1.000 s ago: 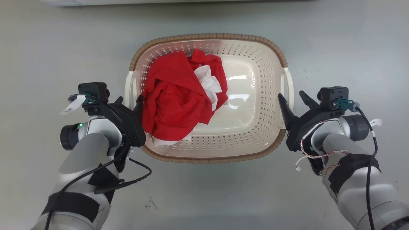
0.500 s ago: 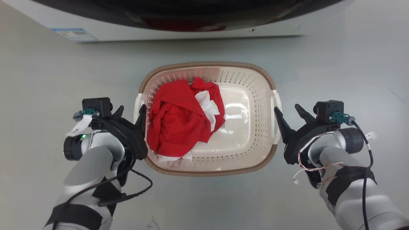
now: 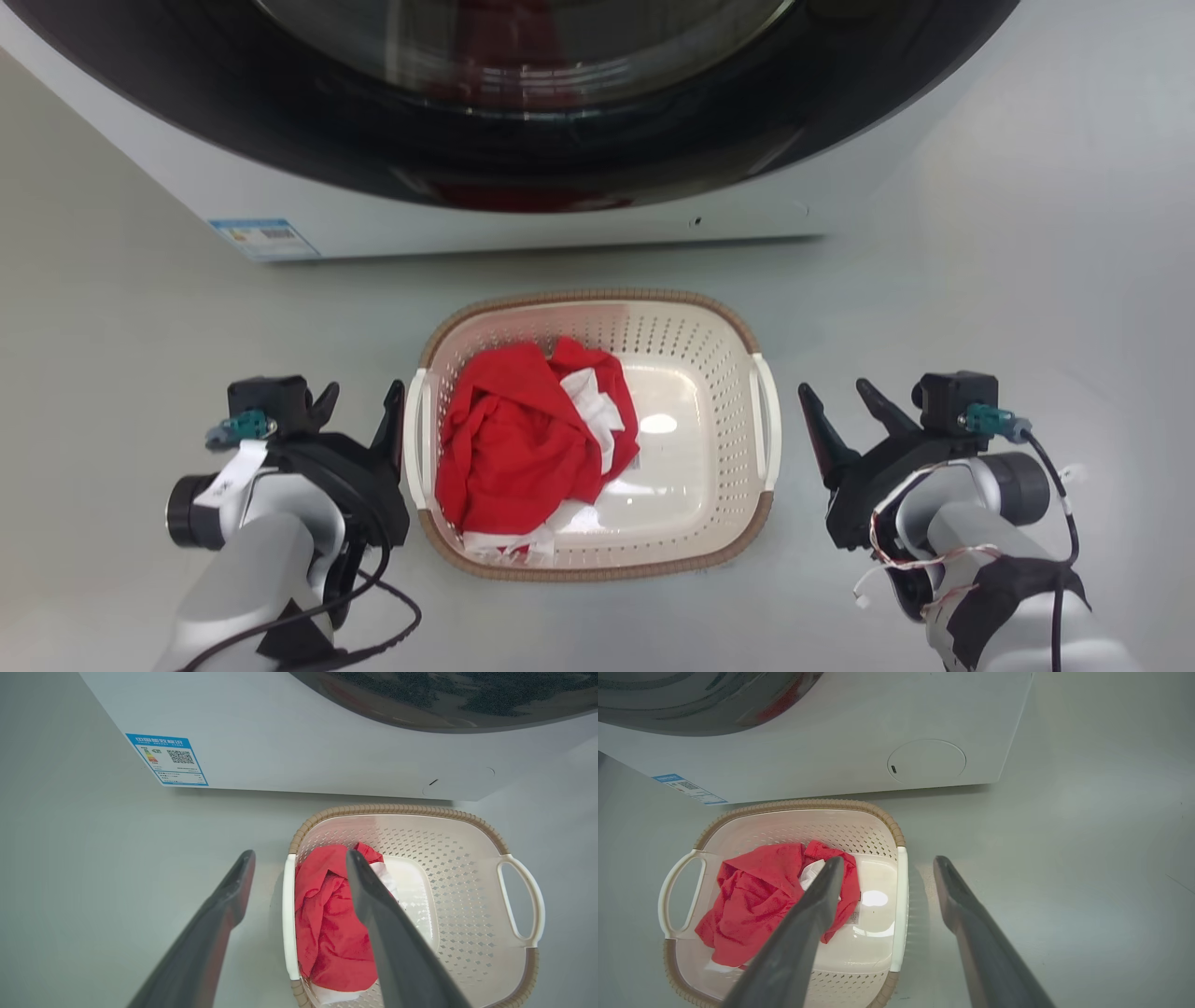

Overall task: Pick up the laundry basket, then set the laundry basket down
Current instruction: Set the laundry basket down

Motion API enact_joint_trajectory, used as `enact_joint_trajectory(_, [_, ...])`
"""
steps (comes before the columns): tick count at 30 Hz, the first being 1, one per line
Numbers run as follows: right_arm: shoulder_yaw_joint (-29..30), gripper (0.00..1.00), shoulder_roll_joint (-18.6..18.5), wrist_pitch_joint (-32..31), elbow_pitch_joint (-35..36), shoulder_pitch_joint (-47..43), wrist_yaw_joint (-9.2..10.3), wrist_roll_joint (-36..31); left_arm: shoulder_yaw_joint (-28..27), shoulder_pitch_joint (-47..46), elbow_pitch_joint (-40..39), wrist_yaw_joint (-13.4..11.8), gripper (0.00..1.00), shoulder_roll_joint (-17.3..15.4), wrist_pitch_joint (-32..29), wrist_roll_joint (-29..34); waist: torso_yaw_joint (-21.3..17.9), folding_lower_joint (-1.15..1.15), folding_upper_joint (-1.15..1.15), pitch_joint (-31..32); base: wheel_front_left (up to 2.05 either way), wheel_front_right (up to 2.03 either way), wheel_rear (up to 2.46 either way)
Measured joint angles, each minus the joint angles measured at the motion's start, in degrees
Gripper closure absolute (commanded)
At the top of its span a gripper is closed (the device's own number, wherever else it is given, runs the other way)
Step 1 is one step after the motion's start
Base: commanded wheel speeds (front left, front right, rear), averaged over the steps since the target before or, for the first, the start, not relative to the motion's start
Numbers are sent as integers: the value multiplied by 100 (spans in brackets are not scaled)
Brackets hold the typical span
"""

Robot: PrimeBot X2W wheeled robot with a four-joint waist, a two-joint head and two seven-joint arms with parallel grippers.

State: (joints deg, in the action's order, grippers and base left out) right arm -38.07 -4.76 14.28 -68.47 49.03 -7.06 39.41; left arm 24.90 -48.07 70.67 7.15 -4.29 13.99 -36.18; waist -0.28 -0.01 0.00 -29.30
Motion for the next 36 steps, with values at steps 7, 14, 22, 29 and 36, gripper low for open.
enact_joint_trajectory(7, [148, 0, -42, 0, 315, -465, 0, 0, -13, 463, -229, -1, 0, -57, 31, 23, -64, 0, 0, 595, 0, 0, 0])
enact_joint_trajectory(14, [323, 0, -229, 0, 878, -1032, 135, -67, -137, 1018, -857, -213, 0, -108, 31, 141, -87, 0, 0, 1282, 0, 0, 0])
enact_joint_trajectory(22, [497, 0, -431, 1, 1653, -1679, 404, -385, -253, 1755, -1637, -508, 0, -253, 31, 377, -90, 0, 0, 1960, 0, 0, 0])
enact_joint_trajectory(29, [666, 0, -668, 1, 2517, -2243, 669, -705, -388, 2440, -2563, -833, 0, -348, 32, 582, -72, 0, 0, 2455, 0, 0, 0])
enact_joint_trajectory(36, [856, 0, -865, 2, 3519, -2745, 1025, -1058, -541, 3153, -3616, -1136, 0, -537, 32, 878, -54, 1, 0, 2821, 0, 0, 0])
